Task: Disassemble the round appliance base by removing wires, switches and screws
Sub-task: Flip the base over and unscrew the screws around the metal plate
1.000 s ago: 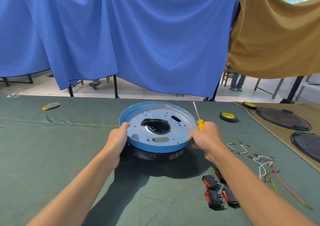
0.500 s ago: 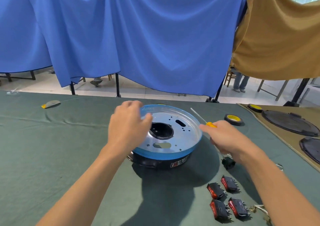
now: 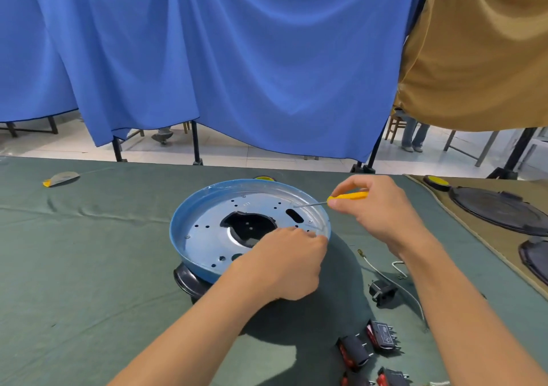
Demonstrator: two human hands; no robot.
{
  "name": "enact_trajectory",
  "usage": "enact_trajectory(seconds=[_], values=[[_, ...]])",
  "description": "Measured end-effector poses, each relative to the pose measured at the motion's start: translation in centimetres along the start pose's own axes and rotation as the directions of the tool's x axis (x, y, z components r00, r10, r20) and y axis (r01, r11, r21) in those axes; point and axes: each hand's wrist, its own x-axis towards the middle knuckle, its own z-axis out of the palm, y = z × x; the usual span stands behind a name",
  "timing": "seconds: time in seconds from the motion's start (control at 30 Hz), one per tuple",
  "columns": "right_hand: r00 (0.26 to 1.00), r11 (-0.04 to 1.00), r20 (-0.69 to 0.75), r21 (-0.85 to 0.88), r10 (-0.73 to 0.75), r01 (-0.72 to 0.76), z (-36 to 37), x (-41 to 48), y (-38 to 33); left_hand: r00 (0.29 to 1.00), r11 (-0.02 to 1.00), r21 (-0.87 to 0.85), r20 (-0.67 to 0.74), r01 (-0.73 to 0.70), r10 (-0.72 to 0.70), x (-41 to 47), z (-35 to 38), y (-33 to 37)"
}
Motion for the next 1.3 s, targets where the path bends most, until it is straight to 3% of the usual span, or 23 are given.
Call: enact_trajectory(seconds=[0.13, 0.23, 0.4, 0.47, 0.6, 0.93, 1.03, 1.17, 1.3], values=[[0.999, 1.0, -0.027, 0.022, -0.017, 0.018, -0.4, -0.1, -0.1, 0.979, 0.998, -0.06, 0.204, 0.024, -0.011, -1.4, -1.7, -0.8], [0.998, 0.997, -0.019, 0.061, -0.054, 0.055, -0.3, -0.3, -0.5, 0.966, 0.996, -0.082, 0.257, 0.038, -0.015, -2.0, -2.9, -1.1], [0.995, 0.993, -0.039, 0.063, -0.097, 0.099, 0.0, -0.4, -1.0, 0.998, 0.998, -0.008, 0.009, 0.058, -0.058, -0.8, -1.9, -0.6], [0.993, 0.991, -0.051, 0.08, -0.107, 0.111, 0.1, -0.3, -0.9, 0.997, 0.996, -0.048, -0.025, 0.072, -0.073, -0.2, -1.3, -0.6], [0.988, 0.986, -0.106, 0.117, -0.11, 0.123, 0.2, -0.3, -0.7, 0.986, 0.967, -0.217, 0.128, 0.133, -0.107, 0.0, -1.1, -1.0], [0.974, 0.975, -0.054, 0.02, -0.22, 0.221, 0.1, -1.2, -1.8, 0.91, 0.967, -0.214, 0.413, 0.137, -0.037, -2.8, -3.3, -2.8], [0.967, 0.969, -0.057, -0.019, -0.248, 0.247, 0.2, -1.4, -2.2, 0.943, 0.959, -0.253, 0.332, 0.127, -0.037, -3.0, -3.1, -3.1], [0.953, 0.954, -0.075, -0.08, -0.295, 0.289, 0.5, -1.6, -2.0, 0.977, 0.948, -0.252, 0.138, 0.195, -0.164, -1.8, -1.6, -3.1], [0.943, 0.946, -0.104, -0.119, -0.315, 0.303, 0.9, -1.6, -1.6, 0.92, 0.92, -0.311, 0.377, 0.238, -0.11, -1.8, 0.0, -3.5]])
